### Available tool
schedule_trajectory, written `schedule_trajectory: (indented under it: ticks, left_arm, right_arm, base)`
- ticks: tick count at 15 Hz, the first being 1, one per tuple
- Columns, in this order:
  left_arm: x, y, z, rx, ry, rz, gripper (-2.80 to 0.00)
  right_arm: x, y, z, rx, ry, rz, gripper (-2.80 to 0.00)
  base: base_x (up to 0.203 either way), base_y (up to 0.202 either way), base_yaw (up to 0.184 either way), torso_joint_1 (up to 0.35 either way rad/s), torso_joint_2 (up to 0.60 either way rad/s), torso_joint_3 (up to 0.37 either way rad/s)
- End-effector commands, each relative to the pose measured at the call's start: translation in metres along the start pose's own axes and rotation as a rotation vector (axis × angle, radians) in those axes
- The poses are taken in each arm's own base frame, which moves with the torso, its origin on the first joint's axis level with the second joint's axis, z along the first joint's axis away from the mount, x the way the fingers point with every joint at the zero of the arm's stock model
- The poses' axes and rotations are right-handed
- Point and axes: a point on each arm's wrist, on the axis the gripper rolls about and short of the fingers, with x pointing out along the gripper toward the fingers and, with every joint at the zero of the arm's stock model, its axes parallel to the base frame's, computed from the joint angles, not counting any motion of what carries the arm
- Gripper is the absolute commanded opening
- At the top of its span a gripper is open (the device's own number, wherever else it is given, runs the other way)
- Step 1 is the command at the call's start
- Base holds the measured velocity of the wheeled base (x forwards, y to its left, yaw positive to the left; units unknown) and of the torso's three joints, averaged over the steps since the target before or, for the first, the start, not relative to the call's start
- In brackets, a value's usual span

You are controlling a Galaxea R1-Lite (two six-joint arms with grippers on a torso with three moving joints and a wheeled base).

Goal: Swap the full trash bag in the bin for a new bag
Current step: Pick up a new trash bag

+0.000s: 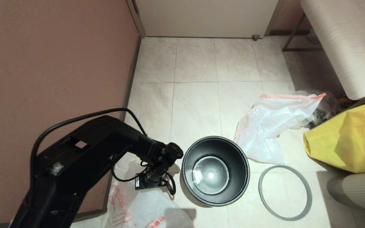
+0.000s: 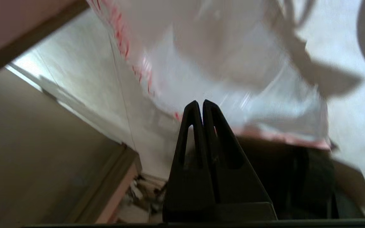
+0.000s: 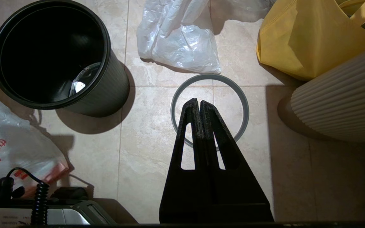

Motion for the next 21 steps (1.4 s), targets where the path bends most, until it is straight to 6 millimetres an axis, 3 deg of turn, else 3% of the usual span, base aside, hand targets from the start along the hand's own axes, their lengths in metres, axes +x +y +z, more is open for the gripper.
schedule_trajectory:
  ticks: [1, 4, 6, 7, 10, 13, 14, 18, 21]
  left_arm:
    - [-0.038, 0.024, -0.002, -0.024, -0.008, -0.065, -2.80]
    - [-0.077, 0.056, -0.012, -0.043, 0.019, -0.174, -2.80]
    - [-0.088, 0.070, -0.021, -0.041, 0.049, -0.218, -2.80]
    - [-0.085, 0.068, -0.020, -0.043, 0.049, -0.214, -2.80]
    - [-0.039, 0.034, -0.021, -0.020, 0.009, -0.088, -2.80]
    - [-0.007, -0.004, 0.013, -0.132, -0.113, -0.046, -2.80]
    - [0.010, -0.015, 0.021, -0.159, -0.128, -0.024, 0.00]
    - [0.056, -0.052, 0.046, -0.205, -0.222, 0.078, 0.00]
    - [0.083, -0.063, 0.059, -0.175, -0.338, 0.045, 0.00]
  right_arm:
    - [0.000, 0.000, 0.000, 0.000, 0.001, 0.000, -2.80]
    - [0.000, 0.000, 0.000, 0.000, 0.001, 0.000, -2.80]
    - [0.000, 0.000, 0.000, 0.000, 0.001, 0.001, -2.80]
    - [0.000, 0.000, 0.000, 0.000, 0.001, 0.001, -2.80]
    - [0.000, 0.000, 0.000, -0.001, 0.001, 0.001, -2.80]
    - [0.000, 0.000, 0.000, 0.000, 0.002, 0.001, -2.80]
    - [0.000, 0.000, 0.000, 0.000, 0.001, 0.001, -2.80]
    - [0.000, 0.000, 0.000, 0.000, 0.001, 0.001, -2.80]
    - [0.000, 0.000, 0.000, 0.000, 0.001, 0.001, -2.80]
  base:
    - [0.000, 0.000, 0.000, 0.000, 0.00, 0.000]
    - [0.000, 0.000, 0.000, 0.000, 0.00, 0.000]
    - [0.000, 0.000, 0.000, 0.000, 0.00, 0.000]
    - [0.000, 0.000, 0.000, 0.000, 0.00, 0.000]
    - [0.000, 0.000, 0.000, 0.000, 0.00, 0.000]
    - [0.000, 0.000, 0.000, 0.000, 0.00, 0.000]
    - [0.000, 0.000, 0.000, 0.000, 0.00, 0.000]
    - [0.000, 0.000, 0.000, 0.000, 0.00, 0.000]
    - [0.000, 0.000, 0.000, 0.000, 0.00, 0.000]
